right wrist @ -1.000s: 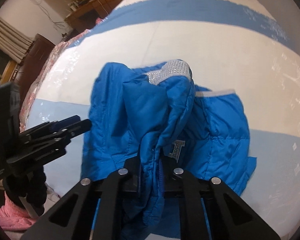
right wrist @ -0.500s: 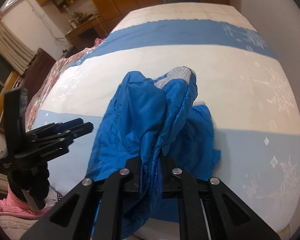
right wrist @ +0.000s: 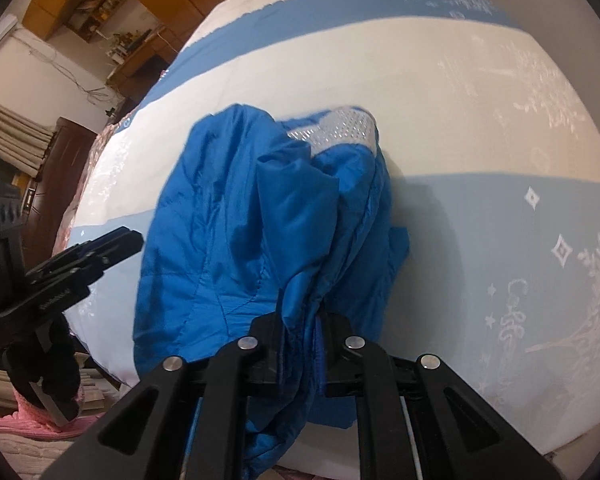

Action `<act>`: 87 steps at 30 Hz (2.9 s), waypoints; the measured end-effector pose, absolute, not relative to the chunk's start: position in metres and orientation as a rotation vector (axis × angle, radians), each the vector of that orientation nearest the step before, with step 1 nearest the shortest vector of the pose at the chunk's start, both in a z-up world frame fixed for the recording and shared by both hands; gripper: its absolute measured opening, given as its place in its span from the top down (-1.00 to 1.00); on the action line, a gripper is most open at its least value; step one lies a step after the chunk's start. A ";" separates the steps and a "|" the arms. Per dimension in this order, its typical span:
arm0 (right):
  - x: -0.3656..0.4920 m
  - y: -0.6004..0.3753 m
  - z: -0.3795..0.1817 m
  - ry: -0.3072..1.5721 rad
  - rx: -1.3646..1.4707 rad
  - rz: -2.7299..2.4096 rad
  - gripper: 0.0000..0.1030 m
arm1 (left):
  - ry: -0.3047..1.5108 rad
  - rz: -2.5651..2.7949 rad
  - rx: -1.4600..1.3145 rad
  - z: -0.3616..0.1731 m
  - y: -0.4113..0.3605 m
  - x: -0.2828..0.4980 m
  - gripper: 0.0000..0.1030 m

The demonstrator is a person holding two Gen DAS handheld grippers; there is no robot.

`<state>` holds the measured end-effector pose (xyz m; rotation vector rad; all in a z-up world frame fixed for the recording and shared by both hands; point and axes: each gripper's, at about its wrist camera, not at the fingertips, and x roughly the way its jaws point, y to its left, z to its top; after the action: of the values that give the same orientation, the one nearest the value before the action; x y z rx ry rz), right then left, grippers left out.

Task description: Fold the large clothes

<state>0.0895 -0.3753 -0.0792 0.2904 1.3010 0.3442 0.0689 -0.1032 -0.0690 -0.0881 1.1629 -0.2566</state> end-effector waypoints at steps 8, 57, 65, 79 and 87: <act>0.091 -0.384 -0.127 1.343 0.357 0.338 0.69 | 1.174 -0.237 -0.071 -0.096 -0.100 0.060 0.02; 0.092 -0.322 -0.026 1.170 0.020 0.426 0.62 | 1.197 -0.446 -0.177 -0.076 -0.063 0.105 0.05; 0.154 -0.327 -0.080 1.279 0.012 0.316 0.72 | 1.275 -0.457 -0.199 -0.112 -0.086 0.150 0.05; 0.146 -0.342 -0.101 1.285 0.160 0.284 0.75 | 1.296 -0.472 -0.197 -0.104 -0.082 0.143 0.05; 0.091 -0.316 -0.065 1.224 0.070 0.364 0.69 | 1.253 -0.472 -0.138 -0.090 -0.074 0.072 0.06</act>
<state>0.0915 -0.3164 -0.0648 0.0701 1.2241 0.3641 0.0725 -0.0737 -0.0899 -0.1375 1.2530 -0.4718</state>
